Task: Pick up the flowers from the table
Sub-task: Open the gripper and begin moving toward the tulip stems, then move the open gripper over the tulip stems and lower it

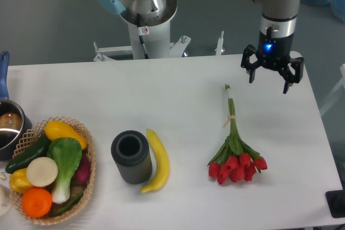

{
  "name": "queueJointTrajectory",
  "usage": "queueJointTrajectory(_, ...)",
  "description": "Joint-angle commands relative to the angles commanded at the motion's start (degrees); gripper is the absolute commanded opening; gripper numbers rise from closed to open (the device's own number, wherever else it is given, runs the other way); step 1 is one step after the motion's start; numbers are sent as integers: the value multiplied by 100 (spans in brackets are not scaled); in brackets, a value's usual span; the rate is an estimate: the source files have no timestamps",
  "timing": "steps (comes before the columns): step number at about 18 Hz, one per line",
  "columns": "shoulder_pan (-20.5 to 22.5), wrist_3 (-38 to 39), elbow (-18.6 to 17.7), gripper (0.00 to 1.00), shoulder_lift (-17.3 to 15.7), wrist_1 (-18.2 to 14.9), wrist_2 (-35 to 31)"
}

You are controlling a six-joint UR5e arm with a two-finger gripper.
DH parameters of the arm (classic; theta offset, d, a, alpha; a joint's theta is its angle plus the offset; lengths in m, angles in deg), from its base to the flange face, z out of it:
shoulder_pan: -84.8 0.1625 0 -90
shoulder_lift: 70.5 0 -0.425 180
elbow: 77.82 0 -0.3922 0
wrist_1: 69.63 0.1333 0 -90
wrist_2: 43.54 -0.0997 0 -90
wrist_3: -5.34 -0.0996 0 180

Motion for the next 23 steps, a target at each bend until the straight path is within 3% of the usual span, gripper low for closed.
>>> queueJointTrajectory(6, -106, 256, -369, 100, 281, 18, -18)
queueJointTrajectory(13, -184, 738, -343, 100, 720, 9, 246)
queueJointTrajectory(23, -220, 766, -124, 100, 1406, 44, 307)
